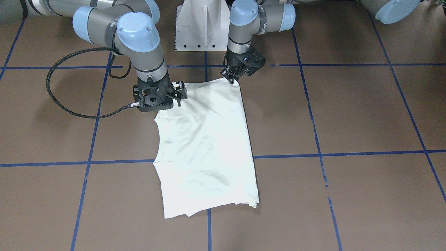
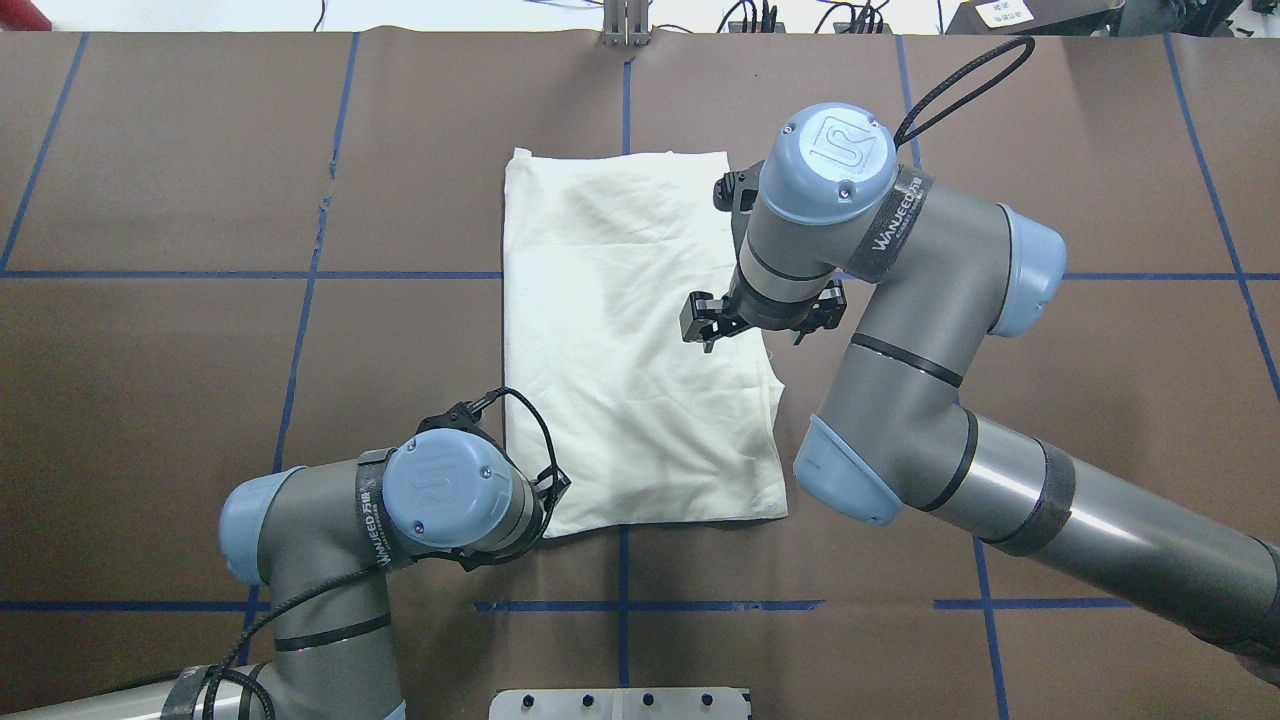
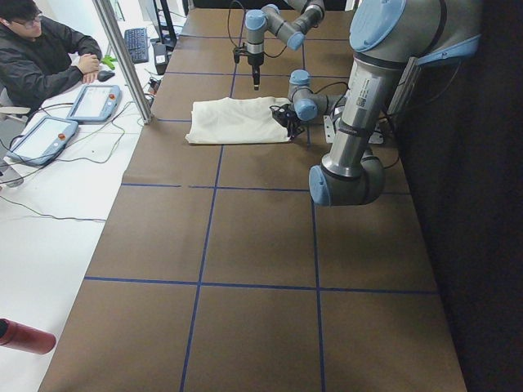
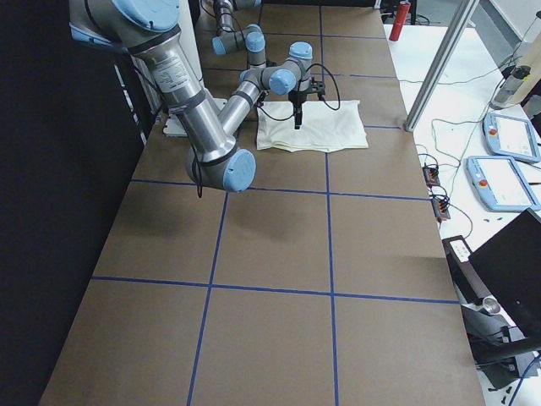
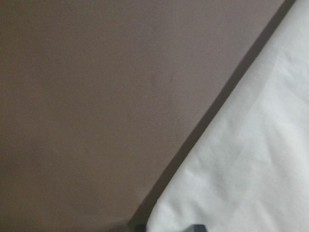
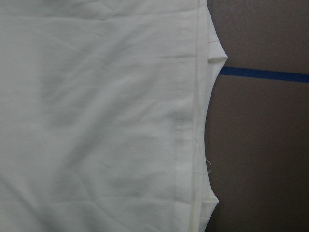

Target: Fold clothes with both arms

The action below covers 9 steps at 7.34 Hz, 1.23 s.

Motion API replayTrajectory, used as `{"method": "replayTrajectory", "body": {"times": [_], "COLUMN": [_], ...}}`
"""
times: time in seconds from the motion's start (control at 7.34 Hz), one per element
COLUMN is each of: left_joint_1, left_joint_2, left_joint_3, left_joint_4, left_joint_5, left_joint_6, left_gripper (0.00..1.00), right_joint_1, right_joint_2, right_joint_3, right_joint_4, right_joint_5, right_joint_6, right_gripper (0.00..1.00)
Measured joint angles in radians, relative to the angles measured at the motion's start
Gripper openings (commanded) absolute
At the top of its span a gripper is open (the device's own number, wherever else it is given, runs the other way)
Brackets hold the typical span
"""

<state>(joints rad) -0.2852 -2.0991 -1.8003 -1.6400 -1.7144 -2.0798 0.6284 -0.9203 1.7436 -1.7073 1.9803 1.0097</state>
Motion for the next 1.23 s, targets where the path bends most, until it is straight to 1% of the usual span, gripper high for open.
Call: {"method": "replayTrajectory", "body": {"times": [0.27,0.54,0.68,0.82,0.95,1.23], "left_joint_1": [-0.001,0.000,0.001,0.002,0.003,0.004], "left_joint_2": [0.007,0.036,0.043,0.043,0.043,0.043], "left_joint_3": [-0.022,-0.076,-0.092,-0.100,-0.103,-0.103], "left_joint_4": [0.004,0.013,0.014,0.015,0.015,0.015], "left_joint_5": [0.000,-0.003,-0.005,-0.006,-0.006,-0.007], "left_joint_6": [0.058,0.130,0.151,0.159,0.162,0.164], "left_gripper": [0.00,0.00,0.00,0.00,0.00,0.00], "right_joint_1": [0.000,-0.006,-0.025,-0.058,-0.103,-0.216], "right_joint_2": [-0.002,-0.017,-0.034,-0.055,-0.072,-0.080], "right_joint_3": [0.004,0.024,0.050,0.081,0.106,0.120], "right_joint_4": [0.000,0.001,0.002,0.006,0.013,0.020], "right_joint_5": [0.000,0.000,-0.002,-0.012,-0.043,-0.151], "right_joint_6": [0.002,0.052,0.147,0.281,0.422,0.693], "right_gripper": [1.00,1.00,1.00,1.00,1.00,1.00]}}
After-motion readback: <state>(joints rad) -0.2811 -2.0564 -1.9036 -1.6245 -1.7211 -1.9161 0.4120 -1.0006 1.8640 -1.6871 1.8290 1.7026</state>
